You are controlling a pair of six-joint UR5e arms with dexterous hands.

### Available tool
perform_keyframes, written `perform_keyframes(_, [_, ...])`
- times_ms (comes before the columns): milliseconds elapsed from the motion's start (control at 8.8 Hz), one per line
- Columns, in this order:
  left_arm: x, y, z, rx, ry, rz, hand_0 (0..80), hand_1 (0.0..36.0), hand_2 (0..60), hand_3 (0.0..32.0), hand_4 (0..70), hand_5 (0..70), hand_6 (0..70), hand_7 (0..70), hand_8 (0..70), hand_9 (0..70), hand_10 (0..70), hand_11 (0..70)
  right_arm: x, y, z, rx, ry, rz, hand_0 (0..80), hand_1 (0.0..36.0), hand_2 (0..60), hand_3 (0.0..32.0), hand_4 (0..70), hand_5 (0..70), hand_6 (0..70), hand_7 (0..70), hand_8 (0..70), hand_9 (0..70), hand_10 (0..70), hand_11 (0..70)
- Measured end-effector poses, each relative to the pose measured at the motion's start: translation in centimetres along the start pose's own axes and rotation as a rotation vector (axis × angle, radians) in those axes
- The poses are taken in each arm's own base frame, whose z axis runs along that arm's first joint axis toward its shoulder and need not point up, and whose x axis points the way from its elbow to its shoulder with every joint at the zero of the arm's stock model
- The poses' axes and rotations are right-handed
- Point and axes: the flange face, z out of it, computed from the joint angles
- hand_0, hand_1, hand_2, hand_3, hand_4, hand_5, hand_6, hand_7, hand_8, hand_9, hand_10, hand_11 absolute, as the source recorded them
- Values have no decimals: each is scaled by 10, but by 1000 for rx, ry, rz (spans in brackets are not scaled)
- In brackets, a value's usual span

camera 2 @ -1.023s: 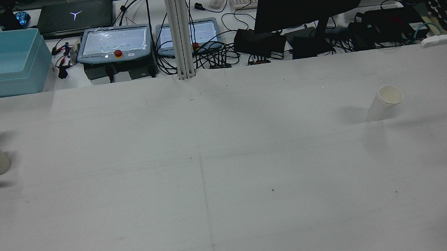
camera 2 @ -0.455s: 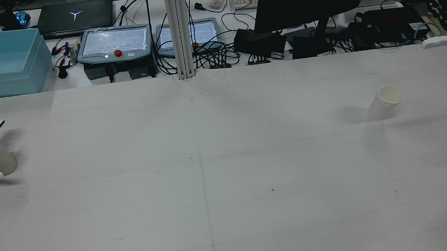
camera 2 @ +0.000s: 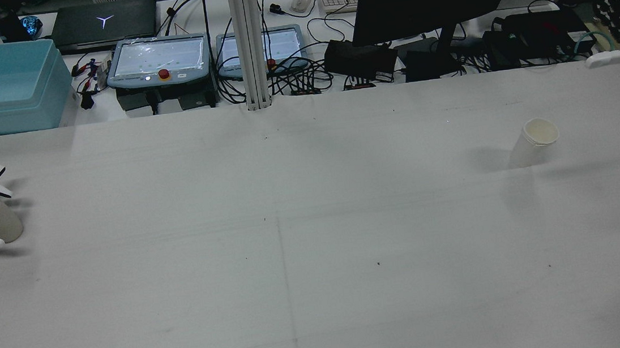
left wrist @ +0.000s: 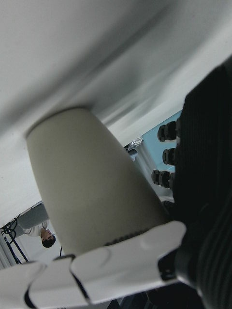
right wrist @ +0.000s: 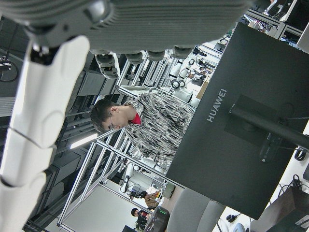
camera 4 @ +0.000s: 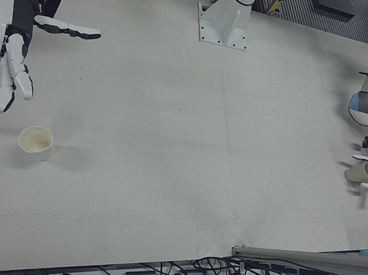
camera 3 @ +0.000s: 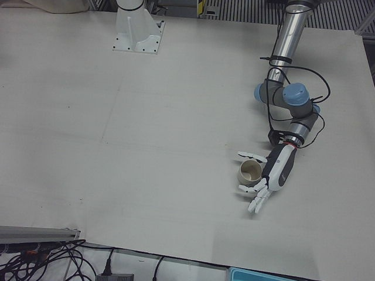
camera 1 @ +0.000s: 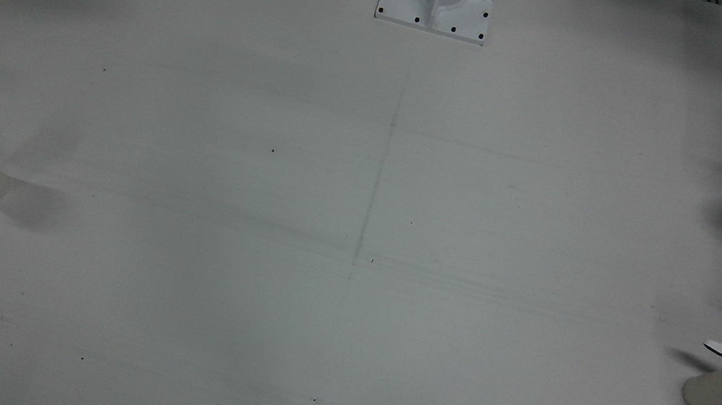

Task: Pour water
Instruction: 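Lift the white paper cup off the table with the left hand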

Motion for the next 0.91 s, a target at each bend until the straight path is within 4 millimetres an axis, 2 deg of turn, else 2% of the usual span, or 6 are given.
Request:
perform_keyframes(341, [-1, 2, 1, 1, 3, -1, 503, 138, 138, 0, 332, 457, 69, 69, 38, 59, 46, 78, -1, -1, -1, 2, 0, -1, 523, 184, 8, 0, 18, 108, 3, 26, 0, 0, 0, 0])
perform_keyframes(455, [-1, 2, 2, 1, 4, -2, 499, 173, 284, 0, 336, 456, 71, 72, 39, 59, 47, 81, -1, -1, -1, 3, -1, -2, 522, 185, 6, 0, 18, 107, 2, 25, 0, 0, 0, 0])
perform_keyframes(568, [-1, 3, 2, 0, 4, -2, 483, 223, 502, 0, 339, 456, 73, 74, 40, 60, 48, 85, -2, -1, -1, 3, -3, -1, 523, 185, 6, 0, 18, 106, 1, 23, 0, 0, 0, 0])
perform_keyframes(682, [-1, 3, 2, -1, 5, -3, 418, 348, 600, 0, 351, 461, 77, 80, 42, 63, 52, 92, -2, -1, -1, 3, -3, -1, 523, 185, 6, 0, 17, 106, 1, 22, 0, 0, 0, 0])
perform_keyframes(795, [-1, 3, 2, -1, 6, -4, 391, 358, 600, 0, 359, 467, 78, 83, 42, 64, 52, 93, -3, -1, -1, 3, -5, -1, 524, 185, 5, 0, 17, 106, 1, 23, 0, 0, 0, 0])
perform_keyframes(909, [0, 3, 3, 0, 9, -4, 384, 352, 600, 0, 362, 480, 79, 87, 42, 65, 52, 91, -3, -1, -1, 3, -5, -2, 524, 184, 6, 0, 16, 105, 1, 22, 0, 0, 0, 0])
